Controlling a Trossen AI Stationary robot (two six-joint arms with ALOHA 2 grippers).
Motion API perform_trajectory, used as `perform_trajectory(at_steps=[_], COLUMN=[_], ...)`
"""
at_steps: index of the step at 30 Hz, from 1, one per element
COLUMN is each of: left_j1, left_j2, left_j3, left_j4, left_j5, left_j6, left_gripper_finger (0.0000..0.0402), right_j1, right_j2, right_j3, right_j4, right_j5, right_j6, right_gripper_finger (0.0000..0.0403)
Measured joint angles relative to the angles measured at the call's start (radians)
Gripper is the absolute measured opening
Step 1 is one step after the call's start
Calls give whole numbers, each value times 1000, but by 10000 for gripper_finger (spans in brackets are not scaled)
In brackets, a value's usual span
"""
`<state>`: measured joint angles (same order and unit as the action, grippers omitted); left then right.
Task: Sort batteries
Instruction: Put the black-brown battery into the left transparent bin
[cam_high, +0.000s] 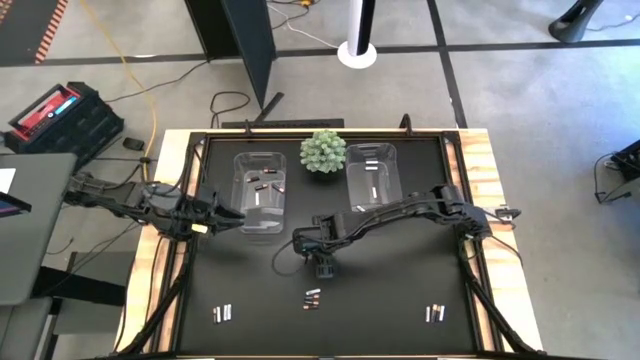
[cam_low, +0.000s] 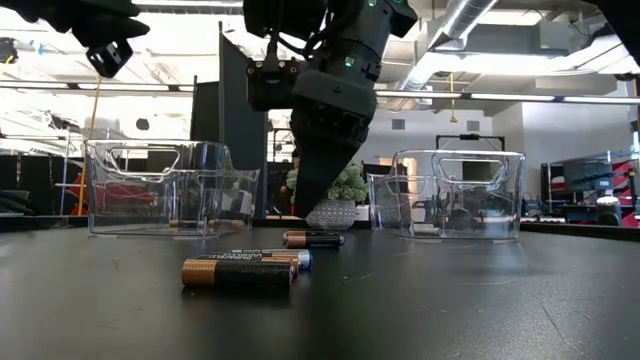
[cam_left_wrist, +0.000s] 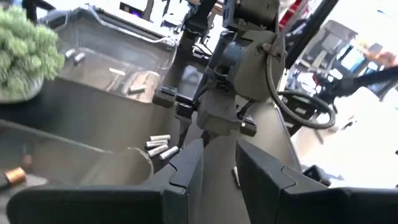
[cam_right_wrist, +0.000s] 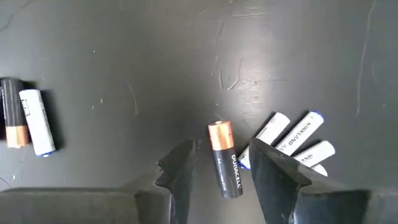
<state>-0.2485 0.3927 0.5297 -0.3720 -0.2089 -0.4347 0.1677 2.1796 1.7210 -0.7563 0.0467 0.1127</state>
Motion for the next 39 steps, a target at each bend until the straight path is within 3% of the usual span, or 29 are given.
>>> perform_trajectory(at_steps=[4, 12, 23, 28, 34, 39], left_j1=[0, 1, -2, -49, -101, -107], left_j2=[0, 64, 499, 710, 956, 1134], left_j3=[0, 0, 11, 123, 273, 357], left_j4=[2, 48, 248, 253, 254, 256], left_j5=[0, -36, -25, -30, -155, -160], left_j6=[-59, -28, -67, -6, 127, 111], left_gripper_finger=[91, 91, 91, 91, 91, 91], right_j1=[5, 8, 5, 62, 130, 193], right_j2=[0, -6, -125, -230, -349, -414], right_j3=[0, 76, 77, 77, 77, 77], right_j4=[-1, -102, -248, -376, -536, -642], right_j5=[0, 2, 29, 125, 251, 306], right_j6=[52, 202, 333, 373, 486, 598], right_gripper_finger=[168, 168, 168, 168, 168, 168])
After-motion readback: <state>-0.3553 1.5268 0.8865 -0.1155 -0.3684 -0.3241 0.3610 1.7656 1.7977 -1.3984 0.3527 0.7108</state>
